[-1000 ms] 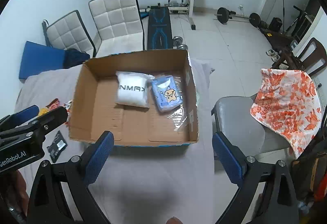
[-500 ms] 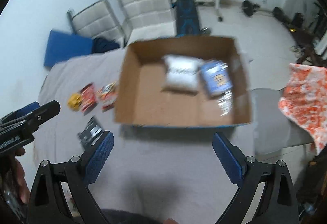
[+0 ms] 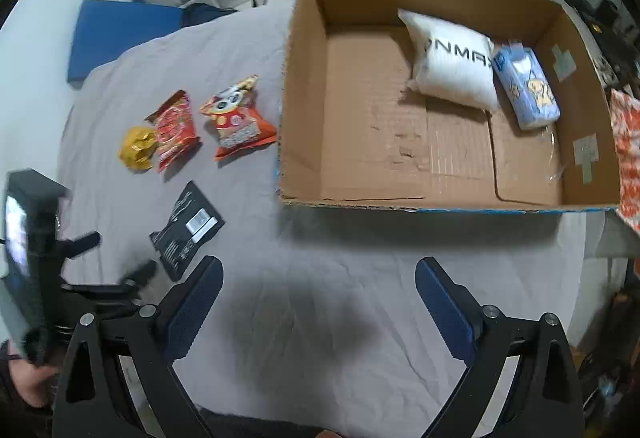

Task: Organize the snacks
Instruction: 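Grasp the black barcode pack with the left gripper while the right grasps the jacket-print pack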

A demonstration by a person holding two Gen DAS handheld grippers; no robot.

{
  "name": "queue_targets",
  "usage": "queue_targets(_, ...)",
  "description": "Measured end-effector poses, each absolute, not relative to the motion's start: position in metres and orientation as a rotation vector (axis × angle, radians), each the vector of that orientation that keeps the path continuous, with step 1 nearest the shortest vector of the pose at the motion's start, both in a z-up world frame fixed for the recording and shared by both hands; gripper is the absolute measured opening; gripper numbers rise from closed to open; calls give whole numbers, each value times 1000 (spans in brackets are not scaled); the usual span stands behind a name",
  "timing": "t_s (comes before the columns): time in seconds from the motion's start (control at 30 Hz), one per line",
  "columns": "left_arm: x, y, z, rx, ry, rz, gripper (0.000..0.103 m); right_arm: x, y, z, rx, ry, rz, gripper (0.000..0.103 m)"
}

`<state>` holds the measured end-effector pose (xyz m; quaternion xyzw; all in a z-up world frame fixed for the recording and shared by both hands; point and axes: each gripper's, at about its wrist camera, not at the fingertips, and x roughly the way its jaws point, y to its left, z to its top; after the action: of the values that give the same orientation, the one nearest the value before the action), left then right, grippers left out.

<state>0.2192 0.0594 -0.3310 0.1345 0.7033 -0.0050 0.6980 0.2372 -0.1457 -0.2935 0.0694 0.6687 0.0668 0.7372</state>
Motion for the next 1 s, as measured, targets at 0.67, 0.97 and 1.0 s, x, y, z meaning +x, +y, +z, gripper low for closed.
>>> queue_targets(0.67, 226, 199, -378, -201, 1589, 168, 54, 298, -13, -278, 43, 1491, 265, 99)
queue_targets(0.97, 231, 291, -402, -447, 1612, 297, 55, 374, 93, -368, 19, 1640, 339, 96)
queue_targets(1.0, 232, 295, -406, -452, 1624, 299, 55, 382, 101, -382, 6, 1659, 329, 94)
